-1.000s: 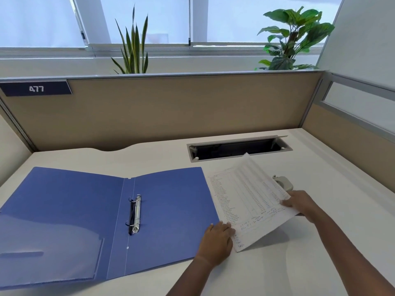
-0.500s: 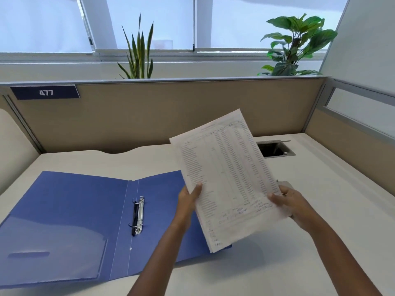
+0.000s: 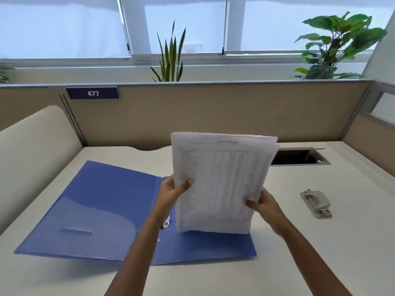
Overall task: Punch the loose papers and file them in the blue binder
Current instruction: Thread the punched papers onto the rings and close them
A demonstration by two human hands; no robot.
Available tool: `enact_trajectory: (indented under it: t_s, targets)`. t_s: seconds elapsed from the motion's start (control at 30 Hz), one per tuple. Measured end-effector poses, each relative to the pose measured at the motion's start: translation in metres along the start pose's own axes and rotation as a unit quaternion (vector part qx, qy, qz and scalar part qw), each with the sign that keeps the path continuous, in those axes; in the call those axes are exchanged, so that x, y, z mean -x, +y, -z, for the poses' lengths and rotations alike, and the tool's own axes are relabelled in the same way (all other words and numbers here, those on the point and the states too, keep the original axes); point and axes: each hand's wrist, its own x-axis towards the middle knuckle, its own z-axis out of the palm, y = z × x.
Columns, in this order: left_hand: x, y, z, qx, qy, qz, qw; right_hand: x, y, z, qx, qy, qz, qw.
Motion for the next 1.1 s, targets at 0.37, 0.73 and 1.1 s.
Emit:
enact_trajectory:
  t_s: [0.37, 0.73, 1.1]
  targets:
    - [0.010, -0.031, 0.006, -0.048, -0.006, 0.076, 0.996, 0.004, 0.032, -0.010, 0.023, -0.038, -0.057, 0.997]
    - [0.002, -0.026, 0.012, -0.022, 0.089, 0.017, 0.996, 0.005, 0.029, -0.011, 0.006, 0.012, -0.033, 0.999]
    - [-0.023, -0.039, 0.054, -0.118, 0.190, 0.129, 0.966, -0.005, 0.017, -0.021, -0.027, 0.003, -0.130, 0.991]
